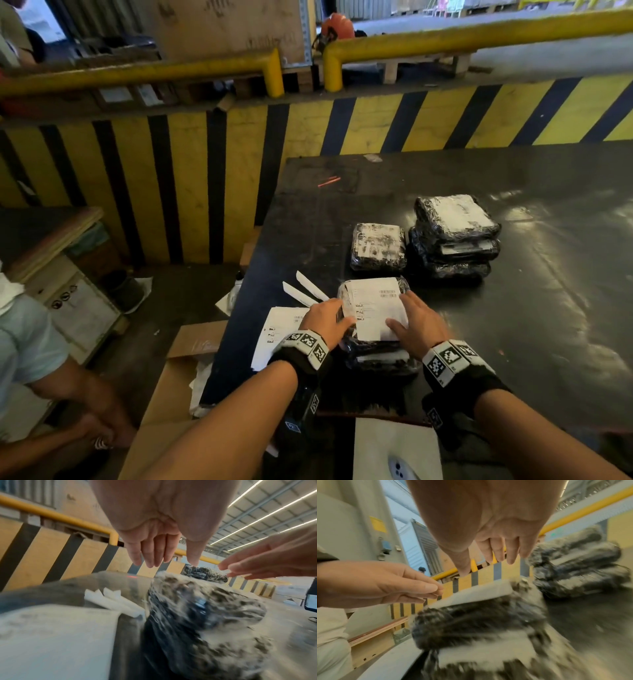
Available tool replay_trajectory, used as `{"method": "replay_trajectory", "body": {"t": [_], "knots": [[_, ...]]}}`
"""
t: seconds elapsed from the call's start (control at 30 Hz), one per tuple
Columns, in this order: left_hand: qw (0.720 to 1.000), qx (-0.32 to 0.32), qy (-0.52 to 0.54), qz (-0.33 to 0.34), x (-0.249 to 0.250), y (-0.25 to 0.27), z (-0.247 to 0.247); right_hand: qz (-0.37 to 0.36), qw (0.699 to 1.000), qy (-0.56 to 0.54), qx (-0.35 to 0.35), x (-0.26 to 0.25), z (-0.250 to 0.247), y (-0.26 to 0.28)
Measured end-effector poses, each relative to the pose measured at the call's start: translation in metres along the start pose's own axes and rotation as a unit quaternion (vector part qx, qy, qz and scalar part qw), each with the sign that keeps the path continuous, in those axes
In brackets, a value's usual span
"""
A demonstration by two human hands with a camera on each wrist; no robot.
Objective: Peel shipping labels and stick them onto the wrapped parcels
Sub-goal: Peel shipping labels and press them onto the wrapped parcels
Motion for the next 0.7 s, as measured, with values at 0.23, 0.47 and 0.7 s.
{"method": "replay_trajectory", "body": {"t": [0.23,0.47,0.7], "knots": [[0.991,0.021,-0.119,0.048,-0.060,0.005,-0.057,-0.105,0.985,0.136,-0.011,-0.117,0.031,-0.024],[0.987,-0.072,-0.144,0.015,-0.161,0.016,-0.053,-0.106,0.974,0.186,-0.072,-0.184,0.120,-0.051],[0.981,-0.140,-0.128,0.040,-0.189,0.025,-0.016,0.054,0.991,0.090,-0.088,-0.147,0.157,-0.052]]}}
Point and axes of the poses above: each hand's wrist, its own y-axis away from the middle knuckle, its own z-axis out of the palm, x = y × z, the point moved 9 cm from there along -y, towards the middle knuckle, and after that the axes turned 10 degrees about -x, right-handed, at the moved point
